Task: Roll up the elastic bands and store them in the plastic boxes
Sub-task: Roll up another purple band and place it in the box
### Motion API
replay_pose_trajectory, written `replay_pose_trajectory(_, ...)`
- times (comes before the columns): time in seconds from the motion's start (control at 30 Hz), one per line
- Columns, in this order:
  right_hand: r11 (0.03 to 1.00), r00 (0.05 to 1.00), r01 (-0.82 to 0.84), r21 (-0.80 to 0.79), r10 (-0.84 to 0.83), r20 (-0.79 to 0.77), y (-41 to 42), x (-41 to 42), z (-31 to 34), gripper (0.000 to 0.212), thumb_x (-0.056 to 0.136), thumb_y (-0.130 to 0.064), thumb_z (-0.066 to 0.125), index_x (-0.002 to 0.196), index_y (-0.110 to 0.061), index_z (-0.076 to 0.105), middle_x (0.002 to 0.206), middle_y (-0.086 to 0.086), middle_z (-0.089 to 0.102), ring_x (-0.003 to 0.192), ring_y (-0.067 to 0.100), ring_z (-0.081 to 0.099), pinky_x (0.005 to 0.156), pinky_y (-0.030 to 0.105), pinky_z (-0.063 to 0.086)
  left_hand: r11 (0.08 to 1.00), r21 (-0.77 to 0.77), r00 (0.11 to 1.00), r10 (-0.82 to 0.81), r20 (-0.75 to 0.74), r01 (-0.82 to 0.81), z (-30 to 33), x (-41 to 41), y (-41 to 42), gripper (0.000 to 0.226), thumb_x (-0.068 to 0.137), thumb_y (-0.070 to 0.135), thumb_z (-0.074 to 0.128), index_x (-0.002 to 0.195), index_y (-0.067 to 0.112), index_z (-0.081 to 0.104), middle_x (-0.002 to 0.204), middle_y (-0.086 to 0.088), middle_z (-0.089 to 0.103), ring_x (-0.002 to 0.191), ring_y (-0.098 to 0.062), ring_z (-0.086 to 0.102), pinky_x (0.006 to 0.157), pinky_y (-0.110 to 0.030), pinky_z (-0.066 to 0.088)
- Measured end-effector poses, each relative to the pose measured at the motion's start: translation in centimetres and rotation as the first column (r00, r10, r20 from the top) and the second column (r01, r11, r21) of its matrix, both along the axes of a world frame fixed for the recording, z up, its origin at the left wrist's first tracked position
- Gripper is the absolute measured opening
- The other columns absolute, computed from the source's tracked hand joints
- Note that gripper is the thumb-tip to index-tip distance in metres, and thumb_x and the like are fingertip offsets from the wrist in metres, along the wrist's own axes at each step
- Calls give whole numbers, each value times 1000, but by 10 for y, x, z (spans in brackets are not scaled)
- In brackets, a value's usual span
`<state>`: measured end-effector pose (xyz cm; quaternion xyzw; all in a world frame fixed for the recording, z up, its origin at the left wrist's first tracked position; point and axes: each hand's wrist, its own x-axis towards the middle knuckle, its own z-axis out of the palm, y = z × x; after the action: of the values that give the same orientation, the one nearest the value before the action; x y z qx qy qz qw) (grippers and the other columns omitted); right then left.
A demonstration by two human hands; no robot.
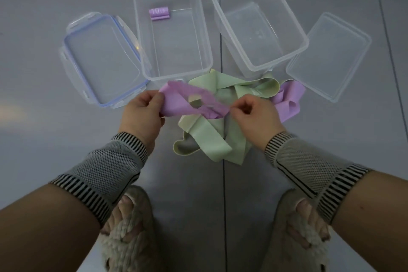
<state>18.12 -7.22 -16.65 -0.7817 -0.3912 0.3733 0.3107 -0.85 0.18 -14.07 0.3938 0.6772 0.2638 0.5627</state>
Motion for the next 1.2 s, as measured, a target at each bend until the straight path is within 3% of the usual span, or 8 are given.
replay_pose_trajectory(0.33, 989, 986, -145, -10, 145, 79, 6, -17, -6, 60, 86, -16, 60, 141, -21, 36, 139, -4, 45, 110, 13, 51, 99, 28, 41, 992, -106, 995, -58, 85, 67, 2, -18, -5, 27, 84, -1, 48, 66, 16, 58, 75, -4, 59, 72, -15, 51, 68, -26, 41)
replay_pose_trajectory(0.47, 893, 860, -411, -184, 447, 247, 1, -20, -12, 37, 87, -20, 60, 124, -23, 59, 112, 0, 64, 106, 22, 55, 97, 39, 44, 905, 1, 903, -424, 61, 425, 9, -22, -17, 28, 76, -9, 56, 61, 15, 63, 70, -5, 63, 68, -16, 52, 67, -24, 43)
replay_pose_trajectory(0.6, 939, 867, -326, -107, 342, 362, -15, 2, -7, 13, 82, -10, 62, 92, -12, 70, 86, 2, 63, 87, 24, 55, 82, 34, 44, 701, -79, 688, -712, -141, 709, -1, -32, -27, 26, 77, -3, 59, 68, 21, 63, 82, -7, 69, 68, -9, 57, 69, -11, 44)
replay_pose_trajectory(0.7, 904, 733, -420, -79, 390, 557, -40, 32, -6, 10, 77, -10, 63, 84, -7, 70, 82, 12, 63, 80, 34, 57, 72, 37, 45, 613, -158, 590, -789, -170, 774, -11, -35, -40, 17, 61, 21, 53, 75, 29, 60, 89, -3, 71, 83, -16, 66, 82, -23, 49)
replay_pose_trajectory(0.87, 771, 590, -593, -231, 612, 527, -96, 58, -21, 25, 70, -13, 71, 95, -11, 71, 96, 11, 63, 82, 35, 59, 70, 37, 51, 685, -137, 667, -728, -157, 716, -15, -21, -42, 11, 81, 9, 63, 85, 18, 61, 86, -2, 73, 75, -14, 65, 65, -27, 52)
replay_pose_trajectory(1.03, 762, 654, -617, -197, 636, 410, -93, 48, -19, 26, 76, -25, 57, 95, -13, 70, 94, 8, 63, 78, 30, 63, 66, 33, 54, 844, -127, 819, -537, -203, 522, -16, -5, -31, 21, 81, 23, 71, 95, 13, 60, 90, -7, 67, 74, -25, 67, 61, -35, 57)
replay_pose_trajectory(1.13, 869, 796, -471, -151, 492, 352, -76, 42, -12, 21, 82, -15, 56, 96, -12, 70, 87, 7, 66, 79, 28, 62, 67, 29, 45, 757, -202, 685, -650, -328, 622, -22, 4, -32, 41, 73, 41, 75, 107, 27, 57, 98, 6, 59, 81, -20, 64, 76, -36, 56)
replay_pose_trajectory(1.2, 943, 908, -308, -123, 330, 257, -67, 40, -6, 23, 85, -4, 57, 102, -11, 71, 86, 1, 66, 78, 18, 58, 70, 22, 38, 672, -237, 566, -728, -388, 702, -23, 12, -36, 19, 78, 36, 71, 90, 25, 60, 83, 6, 59, 77, -19, 60, 73, -30, 52)
